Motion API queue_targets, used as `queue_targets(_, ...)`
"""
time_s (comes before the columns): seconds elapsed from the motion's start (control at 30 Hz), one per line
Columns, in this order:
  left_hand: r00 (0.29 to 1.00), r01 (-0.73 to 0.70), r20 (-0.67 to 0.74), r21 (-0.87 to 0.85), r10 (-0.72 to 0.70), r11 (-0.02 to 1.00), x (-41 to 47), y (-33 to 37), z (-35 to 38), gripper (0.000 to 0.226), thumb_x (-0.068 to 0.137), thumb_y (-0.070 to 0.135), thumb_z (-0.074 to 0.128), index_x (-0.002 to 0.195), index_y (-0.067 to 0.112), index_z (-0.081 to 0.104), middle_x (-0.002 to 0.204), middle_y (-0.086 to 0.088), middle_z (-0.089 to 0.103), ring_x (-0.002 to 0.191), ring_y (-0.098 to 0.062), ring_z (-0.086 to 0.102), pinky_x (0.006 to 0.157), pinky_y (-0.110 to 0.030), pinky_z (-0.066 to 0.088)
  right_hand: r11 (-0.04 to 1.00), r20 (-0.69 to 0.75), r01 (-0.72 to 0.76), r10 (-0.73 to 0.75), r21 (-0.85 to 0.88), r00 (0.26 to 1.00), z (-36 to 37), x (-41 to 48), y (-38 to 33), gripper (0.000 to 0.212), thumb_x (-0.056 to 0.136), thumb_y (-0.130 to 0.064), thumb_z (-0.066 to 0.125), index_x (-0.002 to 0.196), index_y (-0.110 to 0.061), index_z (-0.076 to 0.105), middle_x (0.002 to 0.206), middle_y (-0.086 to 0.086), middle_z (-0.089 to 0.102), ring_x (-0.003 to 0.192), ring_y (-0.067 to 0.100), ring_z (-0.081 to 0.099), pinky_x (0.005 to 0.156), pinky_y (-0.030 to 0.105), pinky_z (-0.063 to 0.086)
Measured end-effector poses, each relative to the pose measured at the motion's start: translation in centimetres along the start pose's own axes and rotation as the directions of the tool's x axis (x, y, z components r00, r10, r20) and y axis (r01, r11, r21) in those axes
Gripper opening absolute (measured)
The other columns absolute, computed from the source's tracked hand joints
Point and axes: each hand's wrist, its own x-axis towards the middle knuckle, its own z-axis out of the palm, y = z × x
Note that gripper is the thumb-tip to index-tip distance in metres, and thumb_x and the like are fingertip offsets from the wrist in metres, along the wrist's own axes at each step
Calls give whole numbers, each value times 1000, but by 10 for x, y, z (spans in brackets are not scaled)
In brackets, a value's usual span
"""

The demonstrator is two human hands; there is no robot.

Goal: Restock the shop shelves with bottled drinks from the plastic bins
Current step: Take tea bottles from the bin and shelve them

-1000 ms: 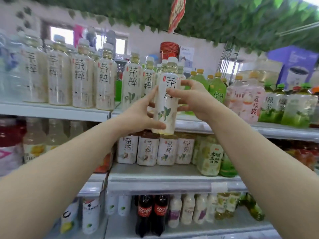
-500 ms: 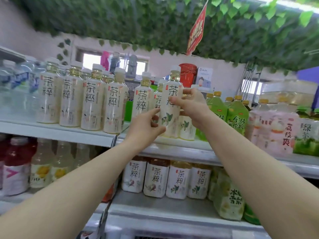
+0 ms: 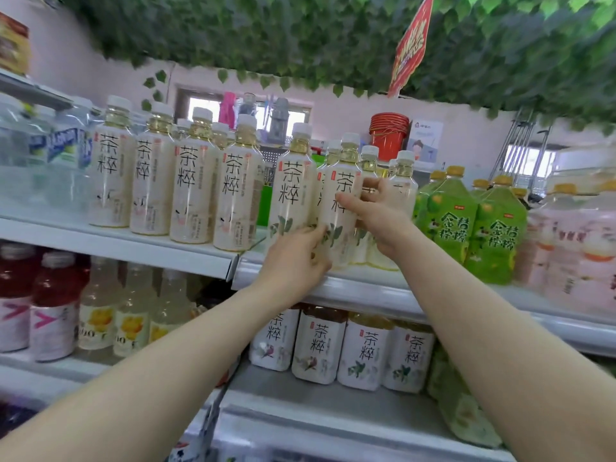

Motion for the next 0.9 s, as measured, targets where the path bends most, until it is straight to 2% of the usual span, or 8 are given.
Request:
queue_targets(0.27, 999, -1, -48, -56, -1, 998, -7, -2, 1, 64, 88, 18, 68, 148, 19, 43, 142, -1, 54, 118, -21, 57, 104, -42, 46, 999, -23, 21, -22, -34, 1000, 0, -12, -8, 40, 83, -14, 81, 112, -18, 54, 104, 7, 74, 94, 21, 74, 87, 43, 60)
queue_targets(0.5, 1000, 0, -23, -145, -3, 989, -17, -1, -7, 62, 89, 14, 68, 146, 15, 45, 145, -5, 51, 120, -21, 58, 106, -37, 46, 997, -77, -65, 62, -48, 995, 9, -21, -11, 45, 80, -22, 84, 112, -19, 53, 109, 6, 72, 101, 24, 71, 94, 52, 56)
queue_targets(0.6, 999, -4, -38, -215, -4, 977, -25, 2, -8, 56, 92, 14, 65, 145, 15, 47, 138, -6, 56, 118, -20, 59, 103, -38, 48, 985, -83, -123, 113, -123, 990, 11, -33, -7, 53, 82, -18, 83, 126, -12, 54, 113, 5, 70, 107, 23, 68, 95, 45, 55)
queue_targets(0.7, 999, -4, -38, -283, -7, 959, -38, 8, -8, 54, 93, 14, 63, 144, 18, 48, 139, -2, 56, 116, -13, 57, 101, -33, 49, 970, -121, -99, 73, -221, 990, 7, -55, -7, 44, 86, -16, 78, 124, -15, 55, 111, 2, 67, 105, 19, 64, 91, 36, 52)
queue_targets(0.77, 1000, 5, -10, -324, -9, 946, -48, 13, -6, 56, 91, 12, 64, 144, 20, 48, 141, 2, 54, 117, -8, 56, 102, -28, 47, 957, -155, -72, 29, -279, 988, 2, -74, -7, 46, 88, -17, 77, 129, -14, 55, 114, 4, 65, 103, 17, 62, 87, 31, 48)
queue_targets(0.9, 1000, -11, 4, -379, 13, 925, -73, 25, 4, 54, 90, 10, 66, 141, 19, 52, 135, 0, 59, 113, -7, 58, 102, -27, 46, 904, -225, -14, -91, -427, 970, -14, -117, -1, 37, 87, -19, 76, 122, -16, 62, 113, 3, 68, 104, 16, 65, 96, 36, 53)
